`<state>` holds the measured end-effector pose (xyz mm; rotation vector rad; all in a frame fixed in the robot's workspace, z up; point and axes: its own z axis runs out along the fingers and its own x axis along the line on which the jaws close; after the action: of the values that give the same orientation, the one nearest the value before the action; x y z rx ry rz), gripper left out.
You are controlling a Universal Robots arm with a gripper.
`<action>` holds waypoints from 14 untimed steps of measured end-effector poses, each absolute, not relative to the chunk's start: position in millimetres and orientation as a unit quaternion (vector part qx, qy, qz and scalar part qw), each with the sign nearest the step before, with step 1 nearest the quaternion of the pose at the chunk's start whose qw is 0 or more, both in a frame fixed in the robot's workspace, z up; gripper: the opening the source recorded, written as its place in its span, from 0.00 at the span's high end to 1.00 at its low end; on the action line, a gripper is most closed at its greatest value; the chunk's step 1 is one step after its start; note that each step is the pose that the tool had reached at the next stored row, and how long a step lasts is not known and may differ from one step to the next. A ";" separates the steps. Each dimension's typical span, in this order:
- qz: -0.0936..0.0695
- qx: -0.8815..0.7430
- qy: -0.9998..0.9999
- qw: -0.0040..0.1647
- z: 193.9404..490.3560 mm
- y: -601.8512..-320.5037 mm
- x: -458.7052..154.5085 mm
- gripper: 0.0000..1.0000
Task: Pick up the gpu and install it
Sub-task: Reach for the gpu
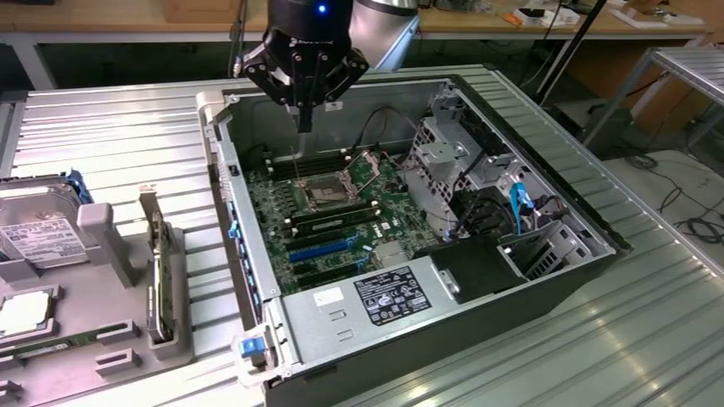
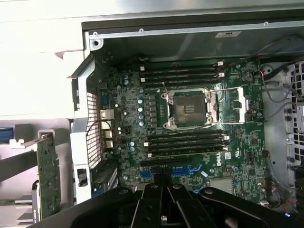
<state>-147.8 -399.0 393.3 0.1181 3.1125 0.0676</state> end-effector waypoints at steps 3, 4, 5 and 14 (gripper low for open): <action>0.022 0.038 0.999 0.013 393.3 -399.0 -150.4 0.89; 0.022 0.038 0.999 0.013 393.3 -399.1 -151.3 0.89; 0.022 0.038 0.999 0.013 393.3 -399.1 -152.3 0.89; 0.022 0.038 0.999 0.013 393.3 -399.4 -160.2 0.89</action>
<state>-160.2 -399.4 393.3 0.1180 3.1125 0.0676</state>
